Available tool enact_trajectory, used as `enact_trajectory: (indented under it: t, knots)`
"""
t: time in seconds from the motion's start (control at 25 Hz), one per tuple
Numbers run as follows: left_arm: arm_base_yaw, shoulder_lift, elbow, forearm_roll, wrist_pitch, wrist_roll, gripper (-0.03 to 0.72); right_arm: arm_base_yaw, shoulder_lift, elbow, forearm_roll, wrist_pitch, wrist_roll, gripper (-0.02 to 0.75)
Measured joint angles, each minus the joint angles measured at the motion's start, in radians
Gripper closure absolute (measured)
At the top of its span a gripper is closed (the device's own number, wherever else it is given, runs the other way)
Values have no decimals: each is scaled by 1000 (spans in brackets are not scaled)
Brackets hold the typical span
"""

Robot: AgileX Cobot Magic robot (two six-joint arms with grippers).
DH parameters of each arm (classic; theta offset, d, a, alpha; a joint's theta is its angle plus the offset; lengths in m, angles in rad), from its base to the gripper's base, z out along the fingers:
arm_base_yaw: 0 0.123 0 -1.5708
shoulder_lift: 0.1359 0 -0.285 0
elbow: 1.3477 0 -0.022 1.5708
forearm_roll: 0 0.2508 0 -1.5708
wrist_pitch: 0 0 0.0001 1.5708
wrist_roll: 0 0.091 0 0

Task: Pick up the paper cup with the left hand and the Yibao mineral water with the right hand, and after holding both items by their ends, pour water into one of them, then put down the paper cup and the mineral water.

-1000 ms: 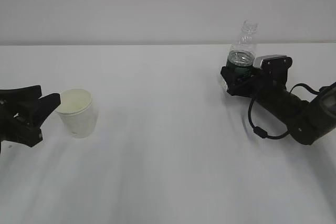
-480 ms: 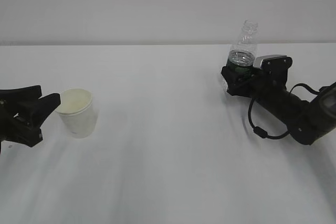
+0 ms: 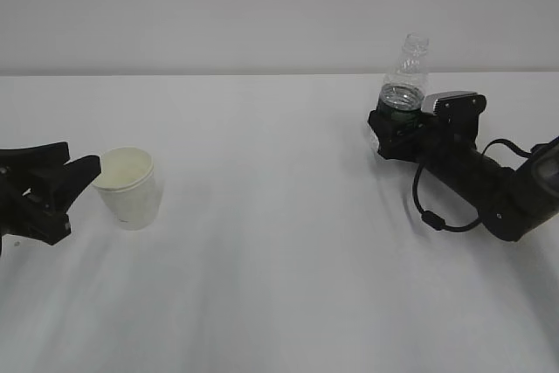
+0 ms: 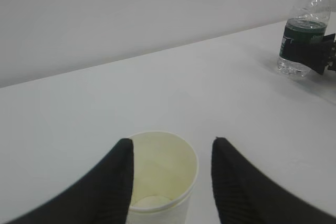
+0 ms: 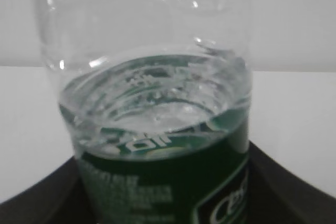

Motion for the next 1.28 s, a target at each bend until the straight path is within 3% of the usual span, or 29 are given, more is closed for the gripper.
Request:
enact_trajectory:
  t: [1.28]
  knots:
    - [0,0,0,-4,0,15,360,0,0,0,4,0,-69,230]
